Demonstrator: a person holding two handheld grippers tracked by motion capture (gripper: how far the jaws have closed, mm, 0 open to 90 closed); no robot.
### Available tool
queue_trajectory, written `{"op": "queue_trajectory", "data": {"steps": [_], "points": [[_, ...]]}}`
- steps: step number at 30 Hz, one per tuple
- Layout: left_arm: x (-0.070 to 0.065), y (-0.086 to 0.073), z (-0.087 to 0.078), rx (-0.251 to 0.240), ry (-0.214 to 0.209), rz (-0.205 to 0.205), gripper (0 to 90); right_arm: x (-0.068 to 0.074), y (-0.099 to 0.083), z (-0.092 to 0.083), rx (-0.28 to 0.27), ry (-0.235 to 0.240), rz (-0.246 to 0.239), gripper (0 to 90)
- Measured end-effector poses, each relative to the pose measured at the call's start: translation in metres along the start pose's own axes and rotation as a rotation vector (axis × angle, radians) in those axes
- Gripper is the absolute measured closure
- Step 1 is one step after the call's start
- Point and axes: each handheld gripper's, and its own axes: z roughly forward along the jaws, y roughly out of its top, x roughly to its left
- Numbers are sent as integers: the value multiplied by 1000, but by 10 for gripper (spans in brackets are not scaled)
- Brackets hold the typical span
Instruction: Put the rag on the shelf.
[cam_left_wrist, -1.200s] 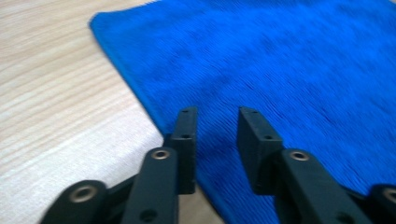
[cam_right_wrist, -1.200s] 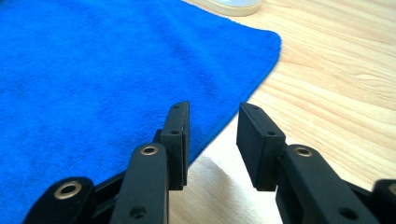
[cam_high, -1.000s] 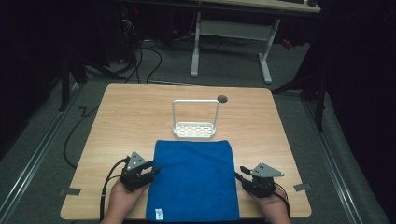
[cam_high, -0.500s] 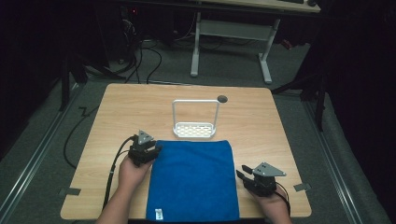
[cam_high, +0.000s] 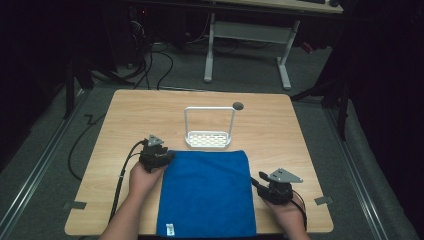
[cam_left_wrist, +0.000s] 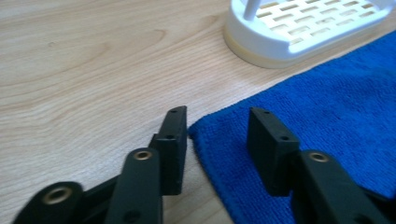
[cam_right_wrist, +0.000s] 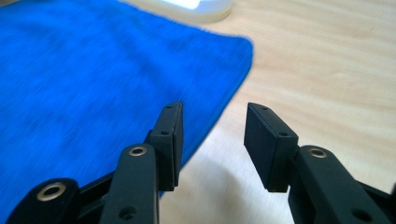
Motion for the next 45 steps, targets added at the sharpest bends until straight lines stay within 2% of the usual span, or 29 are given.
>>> {"op": "queue_trajectory", "data": {"steps": [3,5,11,16,18,19,20,22,25,26,28,30,35,39,41,45], "points": [[-1,0,0,-1,4,2,574,-6,17,17,5,-30,38,576],[-3,0,0,3,19,25,580,-10,26,31,26,-47,47,580],[-4,0,1,2,39,29,673,-24,46,69,69,-56,113,597],[-7,-1,0,8,42,56,736,-27,54,88,93,-59,133,596],[-8,-1,0,6,41,60,761,-25,54,91,102,-53,124,606],[-9,-1,0,7,39,63,774,-24,53,93,120,-64,104,623],[-9,-1,0,10,36,69,796,-21,52,94,111,-81,80,643],[-10,-2,0,9,29,74,830,-20,51,93,105,-82,88,700],[-10,-2,0,10,21,83,859,-17,51,93,105,-62,66,858],[-10,-2,0,8,20,82,867,-16,51,93,106,-53,61,873],[-9,-2,-1,12,12,77,872,-14,51,93,105,-53,50,878],[-7,-2,-2,10,-7,52,873,-11,52,91,91,-44,46,878],[-10,-7,-12,-50,-1,23,865,-3,57,73,-3,-18,17,878],[-18,-8,-24,-90,-2,44,864,0,58,59,-75,7,39,878],[-23,-7,-31,-109,-5,59,866,2,57,55,-87,18,40,878],[-32,-6,-42,-168,2,60,871,1,56,47,-118,27,65,878]]}}
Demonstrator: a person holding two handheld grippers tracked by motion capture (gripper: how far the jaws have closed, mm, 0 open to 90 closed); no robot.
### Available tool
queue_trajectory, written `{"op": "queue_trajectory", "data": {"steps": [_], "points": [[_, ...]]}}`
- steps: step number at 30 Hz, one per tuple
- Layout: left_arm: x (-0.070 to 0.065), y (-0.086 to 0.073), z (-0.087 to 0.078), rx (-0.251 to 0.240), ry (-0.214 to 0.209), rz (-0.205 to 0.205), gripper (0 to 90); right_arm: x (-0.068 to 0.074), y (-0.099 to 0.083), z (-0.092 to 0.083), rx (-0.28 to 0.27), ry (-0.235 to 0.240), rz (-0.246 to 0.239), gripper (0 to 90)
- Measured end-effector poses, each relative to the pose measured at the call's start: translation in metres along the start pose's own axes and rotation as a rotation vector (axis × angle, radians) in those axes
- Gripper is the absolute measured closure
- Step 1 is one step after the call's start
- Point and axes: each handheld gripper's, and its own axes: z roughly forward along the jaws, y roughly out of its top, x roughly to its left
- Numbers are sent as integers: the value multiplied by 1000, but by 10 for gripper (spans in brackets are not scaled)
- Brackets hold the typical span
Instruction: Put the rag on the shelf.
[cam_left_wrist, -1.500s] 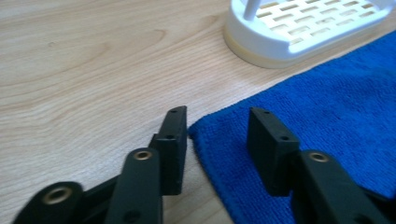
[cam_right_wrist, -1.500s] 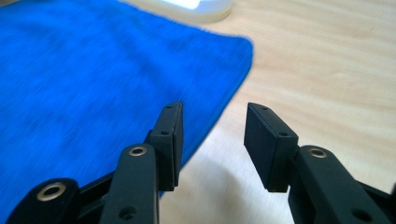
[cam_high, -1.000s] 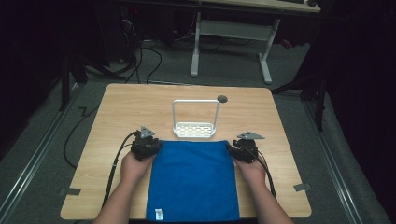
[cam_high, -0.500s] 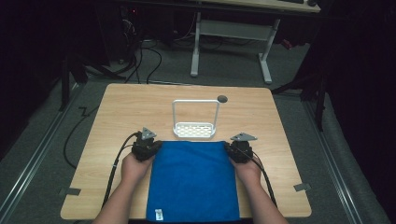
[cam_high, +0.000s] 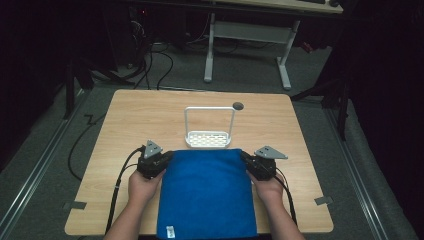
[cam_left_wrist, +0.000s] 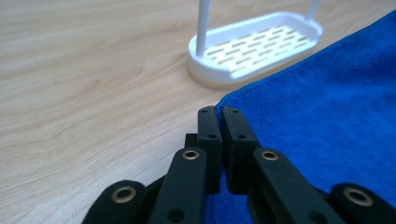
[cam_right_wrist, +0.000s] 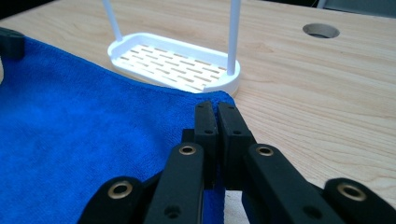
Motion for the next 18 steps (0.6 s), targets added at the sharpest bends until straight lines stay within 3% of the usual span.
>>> {"op": "queue_trajectory", "data": {"steps": [7,12,18], "points": [[-5,7,-18,-74,12,19,874,1,6,-12,-59,1,9,881],[-8,14,-31,-133,-1,15,874,5,12,-23,-98,1,-8,881],[-11,20,-44,-183,12,33,875,11,19,-36,-149,-2,-23,881]]}}
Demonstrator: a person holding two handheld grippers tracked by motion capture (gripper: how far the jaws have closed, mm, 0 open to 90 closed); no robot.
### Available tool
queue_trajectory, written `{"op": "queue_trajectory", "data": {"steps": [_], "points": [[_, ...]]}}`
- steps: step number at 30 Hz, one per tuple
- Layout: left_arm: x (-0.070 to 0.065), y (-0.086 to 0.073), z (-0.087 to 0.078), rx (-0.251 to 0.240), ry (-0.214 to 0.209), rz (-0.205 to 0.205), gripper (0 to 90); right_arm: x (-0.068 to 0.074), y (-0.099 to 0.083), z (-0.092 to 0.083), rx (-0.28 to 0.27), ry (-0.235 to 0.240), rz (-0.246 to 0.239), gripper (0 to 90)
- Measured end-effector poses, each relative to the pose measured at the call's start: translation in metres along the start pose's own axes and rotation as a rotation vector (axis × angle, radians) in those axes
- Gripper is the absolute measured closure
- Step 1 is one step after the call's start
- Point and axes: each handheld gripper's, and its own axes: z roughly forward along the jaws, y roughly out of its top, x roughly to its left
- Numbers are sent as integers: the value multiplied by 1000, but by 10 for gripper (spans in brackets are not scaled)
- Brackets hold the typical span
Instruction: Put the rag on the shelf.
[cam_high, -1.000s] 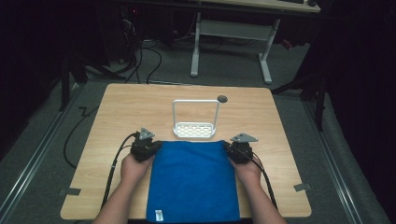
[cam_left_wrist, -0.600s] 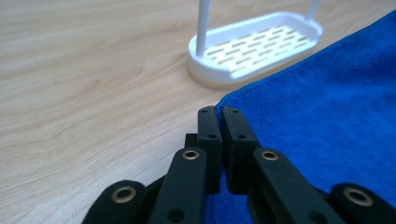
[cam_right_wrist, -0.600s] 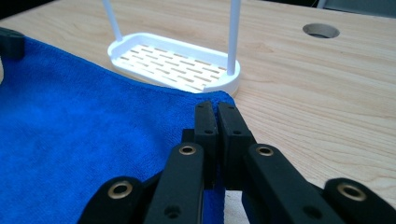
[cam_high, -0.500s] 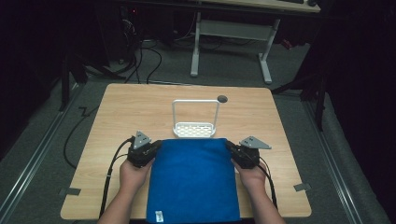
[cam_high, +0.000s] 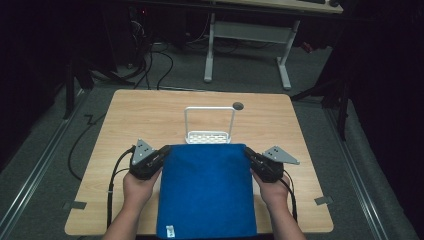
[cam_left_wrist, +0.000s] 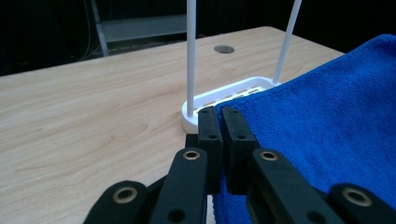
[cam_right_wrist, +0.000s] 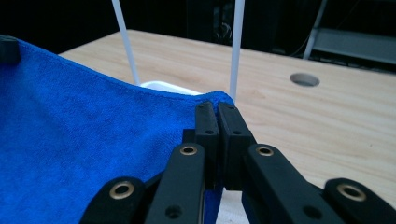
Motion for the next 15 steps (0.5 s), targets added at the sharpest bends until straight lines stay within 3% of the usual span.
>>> {"op": "queue_trajectory", "data": {"steps": [15], "points": [[-9,28,-30,-163,9,20,876,16,30,-32,-163,-18,-53,880]]}}
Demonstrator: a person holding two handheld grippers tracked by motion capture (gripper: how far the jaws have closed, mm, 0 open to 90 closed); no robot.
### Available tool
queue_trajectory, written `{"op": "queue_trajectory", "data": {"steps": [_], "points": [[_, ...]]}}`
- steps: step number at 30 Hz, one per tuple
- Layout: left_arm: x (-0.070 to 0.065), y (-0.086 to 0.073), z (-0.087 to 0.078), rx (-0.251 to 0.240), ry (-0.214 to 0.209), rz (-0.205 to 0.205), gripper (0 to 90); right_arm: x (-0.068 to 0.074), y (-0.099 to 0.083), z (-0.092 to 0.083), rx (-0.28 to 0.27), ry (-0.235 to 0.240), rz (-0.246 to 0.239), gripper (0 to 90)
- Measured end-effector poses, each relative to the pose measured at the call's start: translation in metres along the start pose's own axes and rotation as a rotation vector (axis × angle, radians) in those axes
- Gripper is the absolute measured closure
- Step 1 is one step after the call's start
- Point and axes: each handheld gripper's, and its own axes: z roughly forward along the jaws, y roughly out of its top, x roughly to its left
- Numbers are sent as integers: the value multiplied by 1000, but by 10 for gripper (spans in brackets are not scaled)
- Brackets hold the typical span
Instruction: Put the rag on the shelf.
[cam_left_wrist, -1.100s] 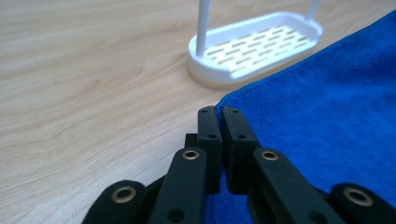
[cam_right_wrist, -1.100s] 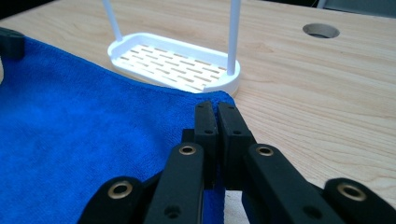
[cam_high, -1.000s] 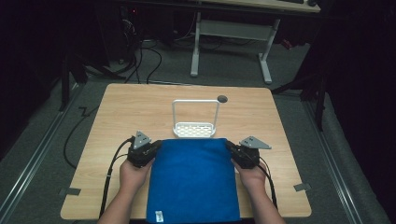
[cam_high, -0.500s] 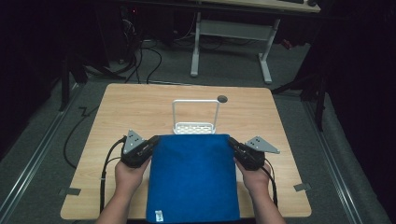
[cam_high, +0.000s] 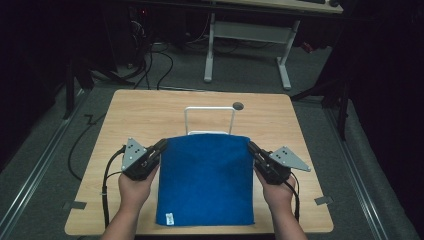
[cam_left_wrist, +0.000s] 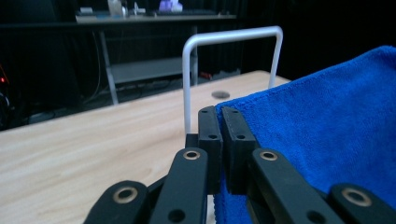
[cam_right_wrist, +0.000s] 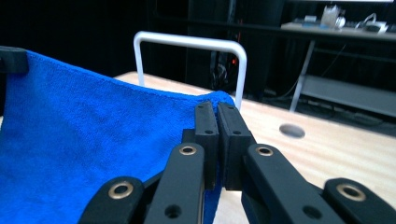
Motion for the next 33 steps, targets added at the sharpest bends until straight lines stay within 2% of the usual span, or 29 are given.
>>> {"op": "queue_trajectory", "data": {"steps": [5,10,21,25,33], "points": [[1,13,0,-34,7,-1,876,0,15,-1,-43,-4,-17,880],[4,28,1,-85,24,-6,877,-3,33,-2,-89,-8,-11,880],[1,63,10,-162,46,44,879,-5,69,0,-179,-40,-44,881],[3,71,11,-173,47,40,879,-8,77,2,-199,-57,-44,881],[10,82,18,-157,47,30,882,-17,86,2,-195,-66,-35,881]]}}
